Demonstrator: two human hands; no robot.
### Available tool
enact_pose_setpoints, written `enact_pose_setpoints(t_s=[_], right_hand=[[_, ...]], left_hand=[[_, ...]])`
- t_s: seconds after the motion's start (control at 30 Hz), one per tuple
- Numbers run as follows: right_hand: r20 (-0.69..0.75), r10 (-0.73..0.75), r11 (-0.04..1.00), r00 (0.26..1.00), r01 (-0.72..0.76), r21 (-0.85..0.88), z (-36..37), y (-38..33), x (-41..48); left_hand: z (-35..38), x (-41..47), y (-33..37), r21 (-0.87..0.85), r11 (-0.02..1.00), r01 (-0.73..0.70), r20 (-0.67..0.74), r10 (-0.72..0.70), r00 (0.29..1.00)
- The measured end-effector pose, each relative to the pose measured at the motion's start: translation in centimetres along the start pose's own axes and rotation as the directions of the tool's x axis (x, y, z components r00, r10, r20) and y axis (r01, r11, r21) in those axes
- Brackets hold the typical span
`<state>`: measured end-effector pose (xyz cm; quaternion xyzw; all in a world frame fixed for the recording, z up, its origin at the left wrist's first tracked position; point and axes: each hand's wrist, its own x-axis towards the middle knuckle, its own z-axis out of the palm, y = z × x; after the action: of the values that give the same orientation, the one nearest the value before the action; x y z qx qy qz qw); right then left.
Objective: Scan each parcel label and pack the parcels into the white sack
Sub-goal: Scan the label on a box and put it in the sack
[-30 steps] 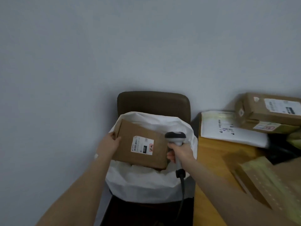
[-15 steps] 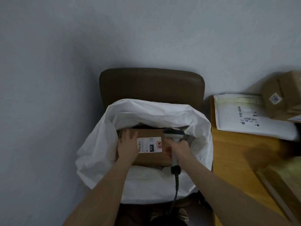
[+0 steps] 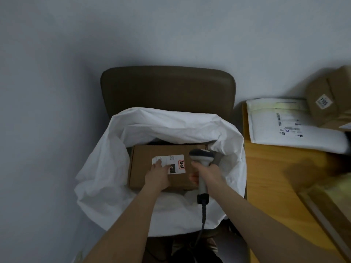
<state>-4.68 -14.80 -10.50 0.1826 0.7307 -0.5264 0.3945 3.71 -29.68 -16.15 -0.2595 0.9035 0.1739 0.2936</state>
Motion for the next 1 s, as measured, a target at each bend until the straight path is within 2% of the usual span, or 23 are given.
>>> enact_pose_setpoints(t_s=[0.17, 0.3, 0.5, 0.73, 1.0], right_hand=[[0.015, 0.039, 0.991, 0.999, -0.041, 0.129, -1.5, -1.5, -5.0], [0.026, 0.022, 0.980, 0.999, -0.027, 0.199, -3.6, -2.7, -8.6], [0.055, 0.021, 0.979, 0.998, -0.032, 0.203, -8.7, -3.2, -13.5], [0.102, -0.083, 0.989, 0.991, 0.069, 0.131, -19.5, -0.7, -19.9], [-0.058, -0.143, 0.988, 0.988, 0.146, 0.044, -34.0, 5.6, -24.7]], left_hand=[[-4.1, -3.2, 2.1, -0.055, 0.998, -0.031, -0.152, 0.022, 0.988], [-7.4, -5.7, 4.7, -0.033, 0.994, -0.102, -0.197, 0.093, 0.976], [-9.9, -10.6, 10.3, -0.084, 0.985, -0.149, -0.244, 0.125, 0.962], [-8.5, -18.4, 20.4, -0.020, 0.988, -0.153, -0.319, 0.139, 0.938], [-2.7, -26.0, 33.1, -0.006, 0.969, -0.246, -0.287, 0.233, 0.929]])
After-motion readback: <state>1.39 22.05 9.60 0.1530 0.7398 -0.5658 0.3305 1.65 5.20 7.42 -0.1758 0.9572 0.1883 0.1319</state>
